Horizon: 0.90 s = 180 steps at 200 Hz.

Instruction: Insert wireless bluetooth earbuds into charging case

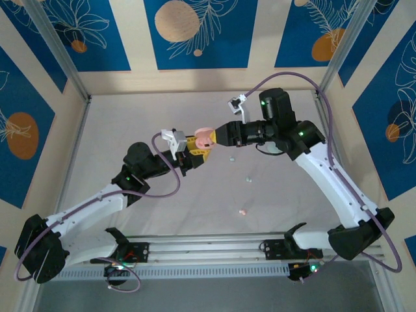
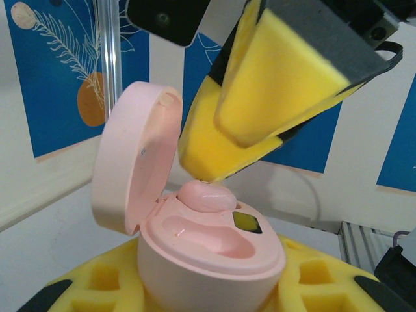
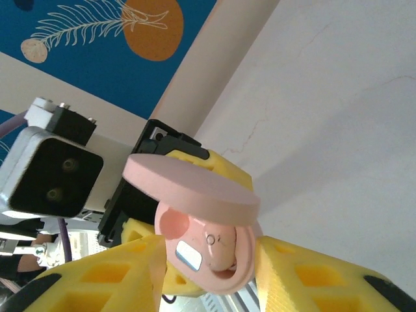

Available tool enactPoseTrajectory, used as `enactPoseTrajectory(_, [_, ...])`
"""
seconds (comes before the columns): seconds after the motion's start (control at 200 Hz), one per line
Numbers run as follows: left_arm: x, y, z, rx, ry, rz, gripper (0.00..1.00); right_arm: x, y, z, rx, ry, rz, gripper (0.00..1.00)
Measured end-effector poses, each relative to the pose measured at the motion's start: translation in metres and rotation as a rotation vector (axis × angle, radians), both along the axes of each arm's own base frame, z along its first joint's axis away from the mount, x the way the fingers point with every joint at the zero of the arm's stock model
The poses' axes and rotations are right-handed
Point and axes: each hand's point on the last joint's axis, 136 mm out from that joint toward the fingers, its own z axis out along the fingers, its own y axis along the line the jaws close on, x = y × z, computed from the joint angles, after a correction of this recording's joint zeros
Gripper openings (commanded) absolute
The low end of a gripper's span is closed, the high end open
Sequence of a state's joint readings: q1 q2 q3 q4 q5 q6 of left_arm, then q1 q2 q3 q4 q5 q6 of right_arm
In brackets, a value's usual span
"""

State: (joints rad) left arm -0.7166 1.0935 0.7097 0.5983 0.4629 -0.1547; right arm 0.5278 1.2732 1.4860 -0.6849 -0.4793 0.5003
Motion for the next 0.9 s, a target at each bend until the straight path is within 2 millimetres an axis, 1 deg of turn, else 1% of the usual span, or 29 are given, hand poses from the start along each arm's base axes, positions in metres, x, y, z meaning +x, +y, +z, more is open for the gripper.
enactPoseTrajectory(0.11, [-0.001, 0.001, 0.004, -0.007, -0.009, 0.000, 0.32, -0.007, -0.012, 0.017, 0.018, -0.062, -0.036, 0.45])
enactPoseTrajectory(0.215, [-0.002, 0.002, 0.006, -0.011, -0.018, 0.002, 0.32, -0.013, -0.036, 0.031, 0.030, -0.136, -0.123, 0.45])
enactPoseTrajectory(0.275, [-0.002, 0.002, 0.007, -0.015, -0.021, 0.003, 0.32, -0.012, -0.054, 0.029, 0.020, -0.149, -0.201, 0.45])
enactPoseTrajectory(0.345, [-0.002, 0.002, 0.008, -0.017, -0.024, 0.005, 0.32, -0.006, -0.077, 0.013, -0.021, -0.115, -0.319, 0.43])
enactPoseTrajectory(0.395, [-0.001, 0.003, 0.008, -0.018, -0.024, 0.009, 0.32, 0.000, -0.093, -0.007, -0.065, -0.059, -0.400, 0.43])
enactPoseTrajectory(0.45, [0.000, 0.003, 0.009, -0.021, -0.026, 0.016, 0.32, 0.004, -0.106, -0.040, -0.124, 0.028, -0.462, 0.42])
enactPoseTrajectory(0.505, [0.000, 0.005, 0.011, -0.026, -0.030, 0.021, 0.32, 0.004, -0.113, -0.078, -0.184, 0.136, -0.488, 0.41])
enactPoseTrajectory(0.565, [-0.001, 0.006, 0.012, -0.031, -0.034, 0.026, 0.32, -0.002, -0.115, -0.128, -0.257, 0.286, -0.491, 0.40])
enactPoseTrajectory(0.575, [-0.001, 0.006, 0.012, -0.031, -0.035, 0.027, 0.32, -0.003, -0.115, -0.133, -0.265, 0.302, -0.490, 0.40])
enactPoseTrajectory(0.59, [-0.001, 0.007, 0.013, -0.033, -0.036, 0.027, 0.32, -0.007, -0.116, -0.148, -0.288, 0.348, -0.491, 0.40])
enactPoseTrajectory(0.655, [-0.003, 0.008, 0.015, -0.039, -0.043, 0.028, 0.32, -0.023, -0.117, -0.194, -0.356, 0.490, -0.487, 0.40])
enactPoseTrajectory(0.73, [-0.003, 0.009, 0.017, -0.044, -0.047, 0.030, 0.32, -0.047, -0.117, -0.235, -0.417, 0.616, -0.473, 0.39])
enactPoseTrajectory(0.795, [-0.004, 0.009, 0.018, -0.046, -0.050, 0.030, 0.32, -0.069, -0.118, -0.263, -0.460, 0.707, -0.462, 0.39])
enactPoseTrajectory(0.87, [-0.004, 0.009, 0.018, -0.046, -0.050, 0.030, 0.32, -0.088, -0.120, -0.286, -0.500, 0.789, -0.454, 0.39])
enactPoseTrajectory(0.9, [-0.004, 0.009, 0.018, -0.047, -0.050, 0.030, 0.32, -0.093, -0.120, -0.292, -0.509, 0.809, -0.454, 0.40])
